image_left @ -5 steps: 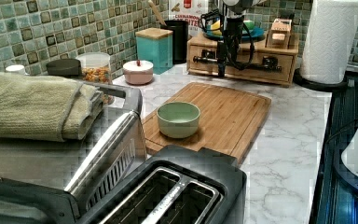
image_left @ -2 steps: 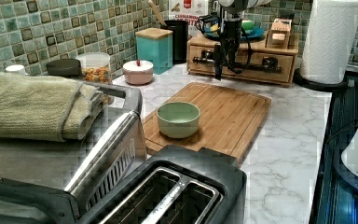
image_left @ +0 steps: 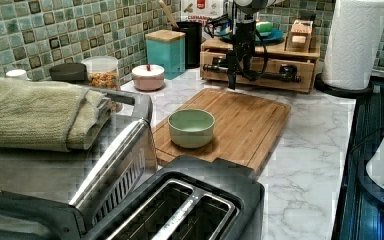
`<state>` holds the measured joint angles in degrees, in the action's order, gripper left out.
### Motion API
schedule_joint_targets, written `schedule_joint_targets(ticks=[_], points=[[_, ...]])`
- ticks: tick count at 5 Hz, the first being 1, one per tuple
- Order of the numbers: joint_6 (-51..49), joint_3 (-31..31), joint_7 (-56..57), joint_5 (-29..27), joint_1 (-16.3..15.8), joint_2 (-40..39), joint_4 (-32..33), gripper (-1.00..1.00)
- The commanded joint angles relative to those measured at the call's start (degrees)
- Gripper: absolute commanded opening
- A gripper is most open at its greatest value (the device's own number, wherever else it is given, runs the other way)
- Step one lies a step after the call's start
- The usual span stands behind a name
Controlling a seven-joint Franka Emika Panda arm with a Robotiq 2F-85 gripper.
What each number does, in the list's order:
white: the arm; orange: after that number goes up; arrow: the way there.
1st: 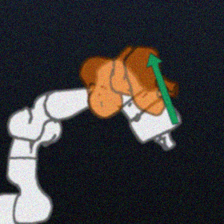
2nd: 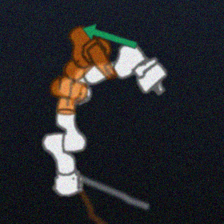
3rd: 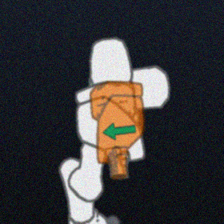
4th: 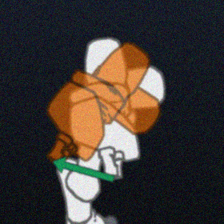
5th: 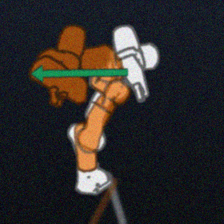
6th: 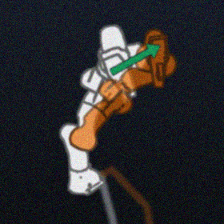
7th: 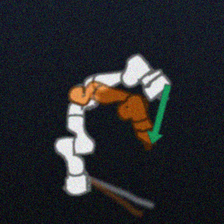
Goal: Open the drawer.
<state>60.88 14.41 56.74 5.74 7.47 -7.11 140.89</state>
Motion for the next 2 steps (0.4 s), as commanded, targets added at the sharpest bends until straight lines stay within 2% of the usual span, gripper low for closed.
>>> schedule_joint_targets(ticks=[1,2], points=[[-2.76,-12.34,-13.79,-4.39,-13.38,8.10,10.94,1.00],[-4.46,-13.80,-15.63,-4.31,-14.03,9.88,11.35,1.00]])
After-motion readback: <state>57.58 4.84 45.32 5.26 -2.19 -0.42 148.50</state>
